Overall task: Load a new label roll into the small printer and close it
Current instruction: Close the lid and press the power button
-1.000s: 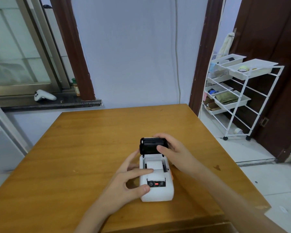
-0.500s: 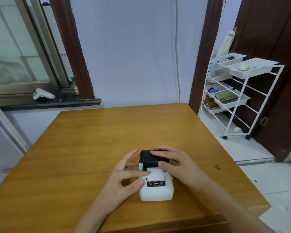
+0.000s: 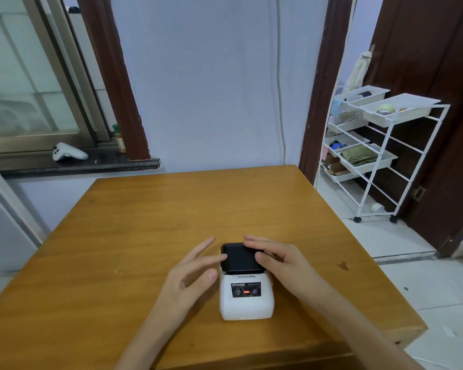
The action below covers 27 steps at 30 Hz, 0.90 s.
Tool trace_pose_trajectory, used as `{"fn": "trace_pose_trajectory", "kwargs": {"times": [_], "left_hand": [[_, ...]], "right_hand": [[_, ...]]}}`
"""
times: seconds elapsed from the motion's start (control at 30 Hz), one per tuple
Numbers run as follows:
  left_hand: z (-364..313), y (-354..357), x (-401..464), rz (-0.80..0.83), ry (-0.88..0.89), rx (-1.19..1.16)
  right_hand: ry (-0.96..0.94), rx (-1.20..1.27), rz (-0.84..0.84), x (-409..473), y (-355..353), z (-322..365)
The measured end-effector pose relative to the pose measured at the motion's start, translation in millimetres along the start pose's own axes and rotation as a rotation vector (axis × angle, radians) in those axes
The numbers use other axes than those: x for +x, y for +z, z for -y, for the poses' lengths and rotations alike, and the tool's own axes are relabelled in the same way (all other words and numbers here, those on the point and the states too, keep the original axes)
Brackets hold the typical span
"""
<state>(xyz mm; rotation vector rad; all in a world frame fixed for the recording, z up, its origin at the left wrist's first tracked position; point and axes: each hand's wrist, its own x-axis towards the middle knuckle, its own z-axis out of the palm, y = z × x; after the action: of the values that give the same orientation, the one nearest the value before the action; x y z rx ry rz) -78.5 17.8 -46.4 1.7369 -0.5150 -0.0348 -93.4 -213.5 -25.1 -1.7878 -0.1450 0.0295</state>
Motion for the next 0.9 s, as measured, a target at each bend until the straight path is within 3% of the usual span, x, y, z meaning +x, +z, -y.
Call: {"fn": "trace_pose_trajectory", "kwargs": {"times": [0.3,0.9], "left_hand": [[2,4,0,0.045,-0.073,0.003],[12,6,-1,0.047,0.043,0.069]], "right_hand": [[0.020,0.031,-0.046,-1,3,3],[0.002,-0.052,-0.016,-3,0,2]]}}
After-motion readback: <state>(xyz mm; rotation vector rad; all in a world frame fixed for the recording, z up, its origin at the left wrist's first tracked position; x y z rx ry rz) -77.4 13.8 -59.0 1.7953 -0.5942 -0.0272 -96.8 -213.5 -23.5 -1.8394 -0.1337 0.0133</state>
